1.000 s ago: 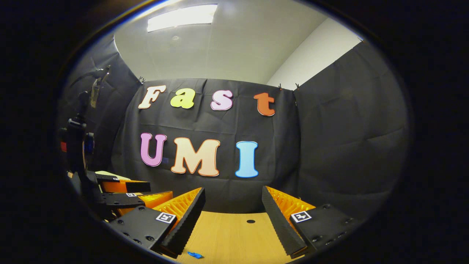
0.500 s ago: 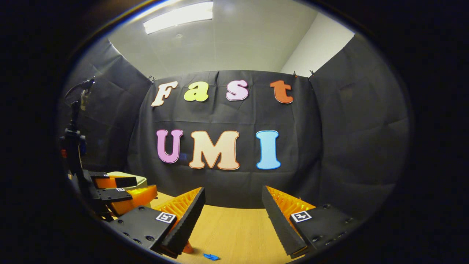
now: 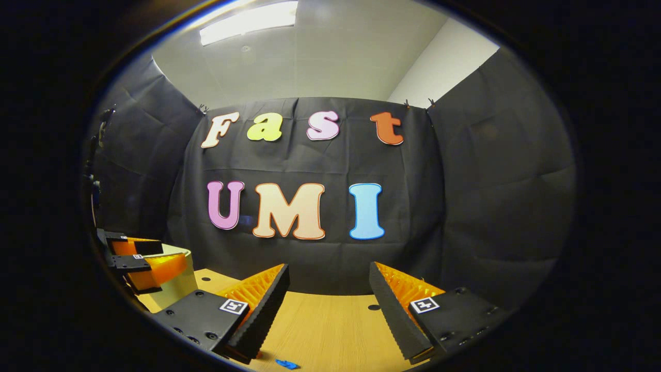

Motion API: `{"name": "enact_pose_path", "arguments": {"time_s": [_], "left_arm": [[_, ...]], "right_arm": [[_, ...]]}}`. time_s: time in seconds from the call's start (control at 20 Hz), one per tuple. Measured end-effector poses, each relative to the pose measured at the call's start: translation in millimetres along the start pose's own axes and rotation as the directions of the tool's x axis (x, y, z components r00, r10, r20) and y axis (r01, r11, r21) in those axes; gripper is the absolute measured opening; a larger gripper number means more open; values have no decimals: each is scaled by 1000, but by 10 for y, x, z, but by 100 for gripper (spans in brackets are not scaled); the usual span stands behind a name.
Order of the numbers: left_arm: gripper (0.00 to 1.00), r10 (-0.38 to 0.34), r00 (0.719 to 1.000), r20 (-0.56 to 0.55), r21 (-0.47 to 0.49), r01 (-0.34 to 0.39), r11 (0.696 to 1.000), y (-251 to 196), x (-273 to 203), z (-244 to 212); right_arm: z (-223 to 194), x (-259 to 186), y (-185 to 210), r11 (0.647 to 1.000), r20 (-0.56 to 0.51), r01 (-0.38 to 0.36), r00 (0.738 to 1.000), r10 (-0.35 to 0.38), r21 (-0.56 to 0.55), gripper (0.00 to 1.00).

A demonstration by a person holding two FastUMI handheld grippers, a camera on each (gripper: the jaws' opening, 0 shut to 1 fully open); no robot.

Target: Press the lid of the desktop garbage bin to open it, pick up the crumpled paper on the desktop and throw it into the bin, then pick up the pop can on the desktop and drop it into the bin, and finally close the garbage bin lid.

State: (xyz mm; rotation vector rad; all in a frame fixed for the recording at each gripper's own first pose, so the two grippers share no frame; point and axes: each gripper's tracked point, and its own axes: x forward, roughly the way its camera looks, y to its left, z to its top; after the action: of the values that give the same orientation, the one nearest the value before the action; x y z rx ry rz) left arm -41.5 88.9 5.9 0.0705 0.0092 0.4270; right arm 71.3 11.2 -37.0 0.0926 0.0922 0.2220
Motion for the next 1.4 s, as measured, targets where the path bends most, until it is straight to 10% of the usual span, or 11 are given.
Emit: {"name": "enact_pose_path", "arguments": {"time_s": [0.6,0.75,1.1,1.4], "left_arm": [[88,33,999,21,30,-33,999,62,23,43],[74,70,997,27,59,-72,996,198,29,57],[0,184,983,-32,51,-182,982,697,29,-99],[0,225,974,-16,79,-223,972,993,-18,-86]], "right_arm": [[-156,-82,19,1000,-40,3,999,-3,-5,98],[-184,-89,87,1000,-43,-18,999,18,2,98],[-236,-49,300,998,-52,-62,997,62,-9,98],[-351,-12,527,996,-79,-94,992,93,-1,98]]}}
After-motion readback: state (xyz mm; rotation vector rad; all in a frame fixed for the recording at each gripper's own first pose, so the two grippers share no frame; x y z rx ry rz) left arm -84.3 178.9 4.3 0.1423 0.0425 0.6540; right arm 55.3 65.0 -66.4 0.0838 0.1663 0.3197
